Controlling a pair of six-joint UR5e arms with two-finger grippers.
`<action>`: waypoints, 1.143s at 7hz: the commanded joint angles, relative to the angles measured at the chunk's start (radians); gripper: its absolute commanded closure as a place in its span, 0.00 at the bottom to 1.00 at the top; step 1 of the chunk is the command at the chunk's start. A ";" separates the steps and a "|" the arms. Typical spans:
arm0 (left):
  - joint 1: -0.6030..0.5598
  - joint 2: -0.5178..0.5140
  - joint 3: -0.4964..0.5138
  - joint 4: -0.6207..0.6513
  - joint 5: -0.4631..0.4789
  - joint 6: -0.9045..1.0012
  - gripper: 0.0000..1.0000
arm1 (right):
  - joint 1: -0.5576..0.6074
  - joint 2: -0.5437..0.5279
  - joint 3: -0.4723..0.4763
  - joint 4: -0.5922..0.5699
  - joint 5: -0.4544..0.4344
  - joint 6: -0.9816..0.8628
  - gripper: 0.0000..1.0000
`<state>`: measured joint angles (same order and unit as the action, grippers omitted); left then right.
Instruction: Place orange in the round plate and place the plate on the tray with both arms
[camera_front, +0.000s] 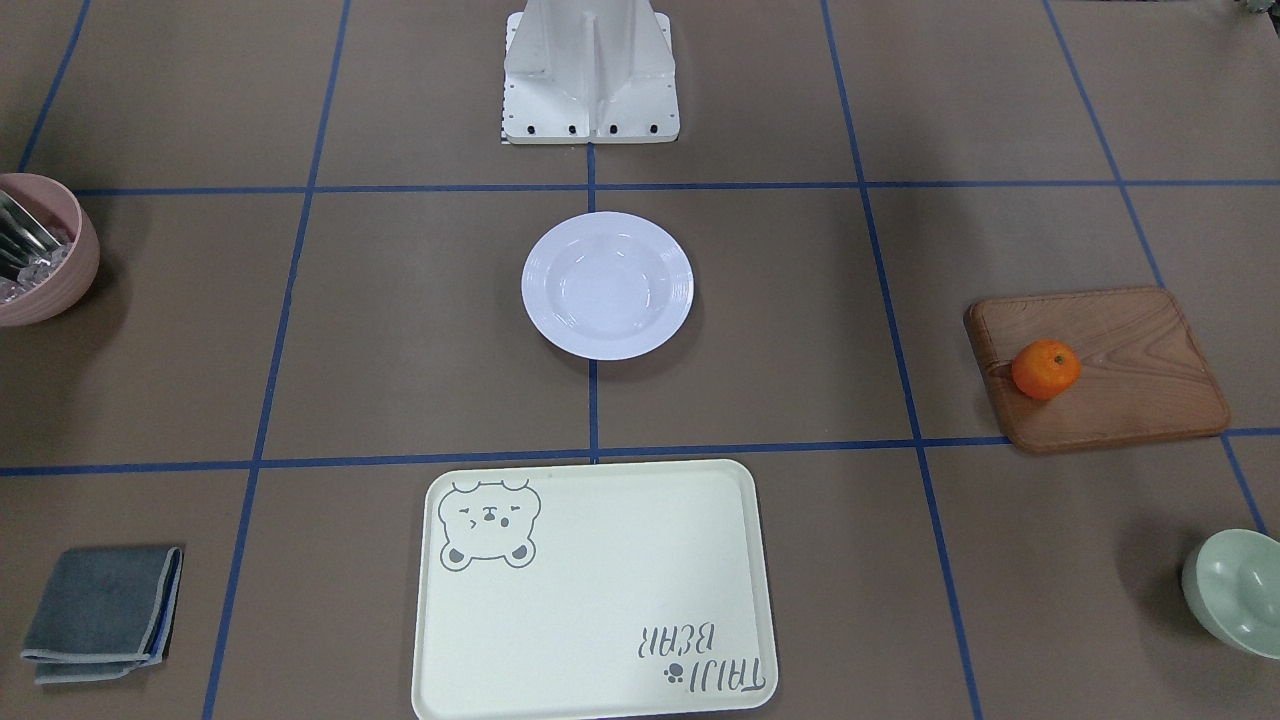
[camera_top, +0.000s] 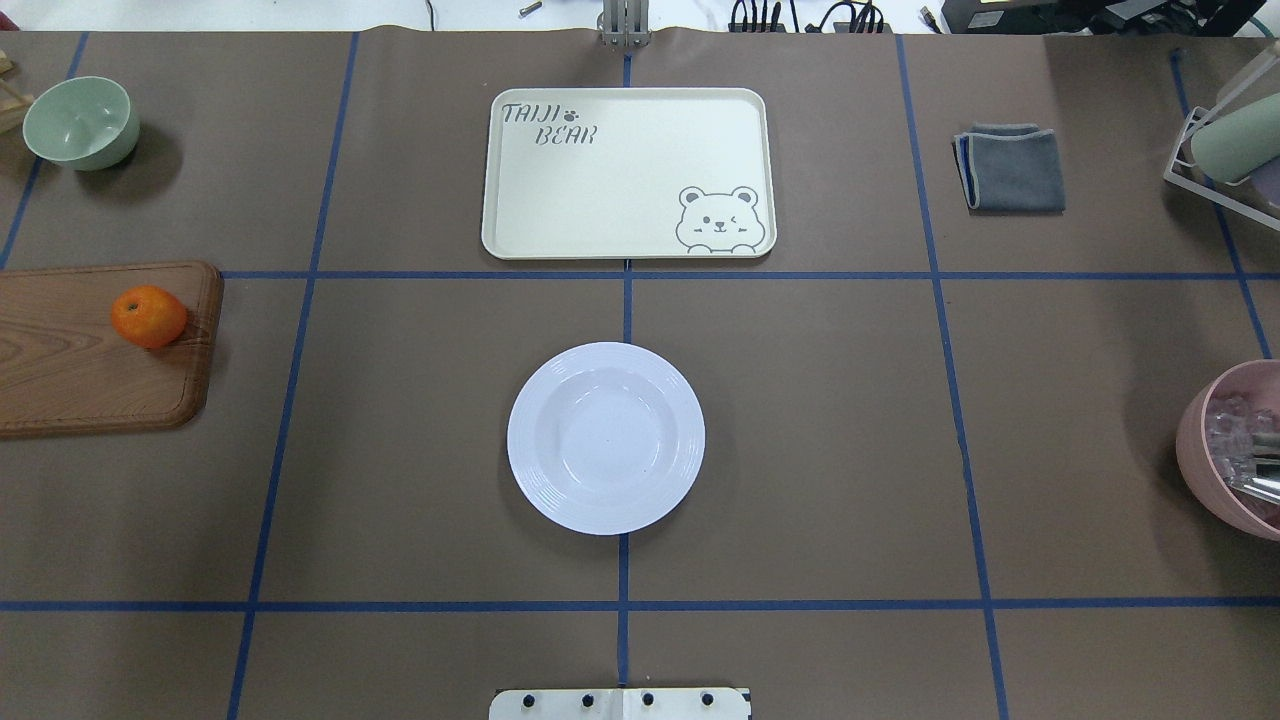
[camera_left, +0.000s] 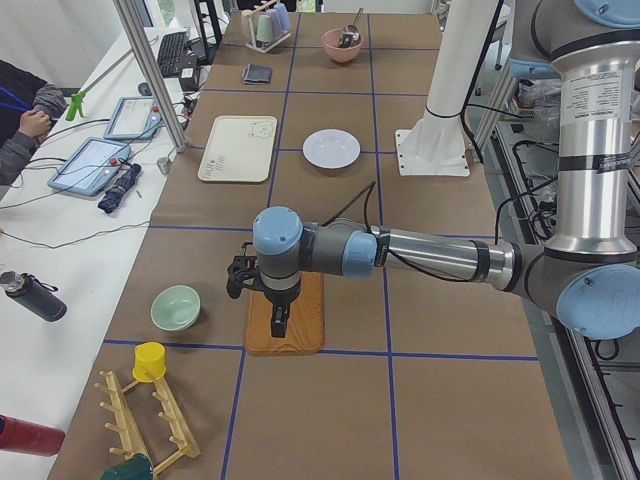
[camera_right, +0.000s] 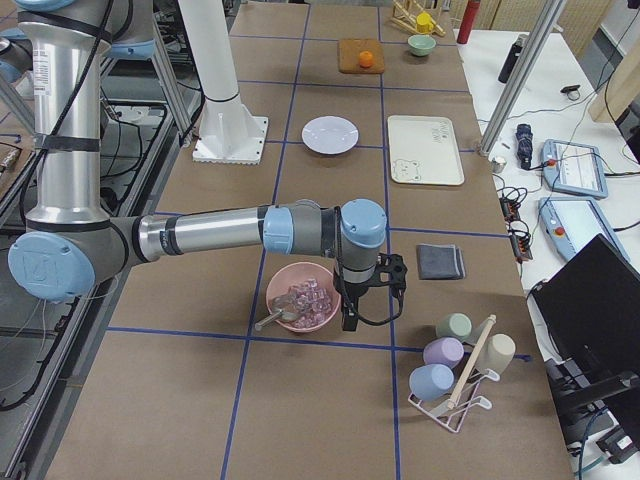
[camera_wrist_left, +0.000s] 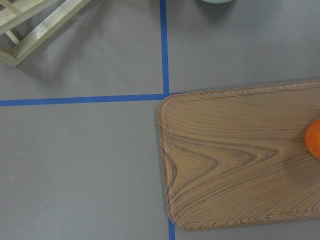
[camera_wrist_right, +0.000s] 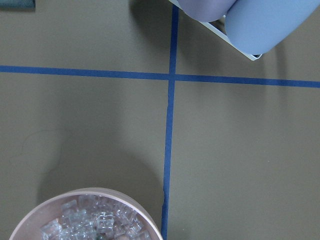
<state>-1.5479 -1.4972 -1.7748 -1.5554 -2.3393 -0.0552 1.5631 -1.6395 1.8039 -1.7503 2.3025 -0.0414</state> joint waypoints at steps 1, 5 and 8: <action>0.000 0.000 -0.002 -0.003 -0.003 0.000 0.02 | 0.000 0.003 0.000 0.000 0.000 0.000 0.00; 0.000 -0.011 -0.072 -0.005 -0.029 0.000 0.02 | -0.002 0.039 0.074 -0.003 -0.002 -0.002 0.00; -0.003 -0.029 -0.054 -0.307 -0.025 -0.005 0.02 | -0.009 0.124 0.069 0.158 0.024 0.012 0.00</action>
<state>-1.5509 -1.5179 -1.8478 -1.7153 -2.3662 -0.0605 1.5548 -1.5411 1.8773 -1.6974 2.3185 -0.0340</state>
